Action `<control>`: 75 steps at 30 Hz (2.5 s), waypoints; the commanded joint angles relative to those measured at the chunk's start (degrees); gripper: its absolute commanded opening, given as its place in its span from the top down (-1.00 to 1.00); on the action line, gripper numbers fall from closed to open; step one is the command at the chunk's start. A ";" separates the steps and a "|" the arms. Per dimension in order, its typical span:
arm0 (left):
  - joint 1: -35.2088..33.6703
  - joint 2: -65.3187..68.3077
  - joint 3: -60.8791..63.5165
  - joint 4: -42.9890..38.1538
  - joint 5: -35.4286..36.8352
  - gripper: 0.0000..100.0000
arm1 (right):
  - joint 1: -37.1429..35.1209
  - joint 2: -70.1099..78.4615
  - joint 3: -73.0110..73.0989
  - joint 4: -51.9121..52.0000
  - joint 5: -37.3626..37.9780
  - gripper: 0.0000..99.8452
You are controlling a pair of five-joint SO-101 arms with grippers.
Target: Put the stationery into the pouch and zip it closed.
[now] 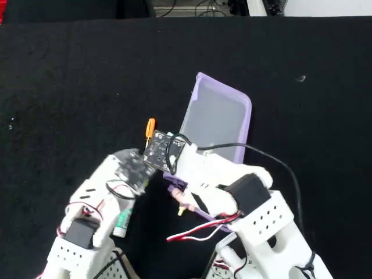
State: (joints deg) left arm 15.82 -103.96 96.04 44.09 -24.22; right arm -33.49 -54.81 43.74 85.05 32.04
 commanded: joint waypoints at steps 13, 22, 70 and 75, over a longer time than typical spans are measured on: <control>-47.60 -0.53 1.27 -1.49 -0.53 0.76 | -2.90 17.63 2.95 -6.24 -1.41 0.81; -52.70 -0.53 1.27 5.80 -0.44 0.76 | -12.84 22.46 3.47 -12.92 -9.93 0.83; -52.62 -0.53 1.27 7.03 -0.53 0.76 | -2.73 50.77 2.33 -18.11 -8.26 0.76; -52.62 -0.53 1.27 7.03 -0.53 0.76 | -2.64 59.21 -0.84 -19.34 -8.26 0.97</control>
State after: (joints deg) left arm -36.13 -103.96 96.04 50.77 -24.31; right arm -36.75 -2.07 44.70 66.33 23.25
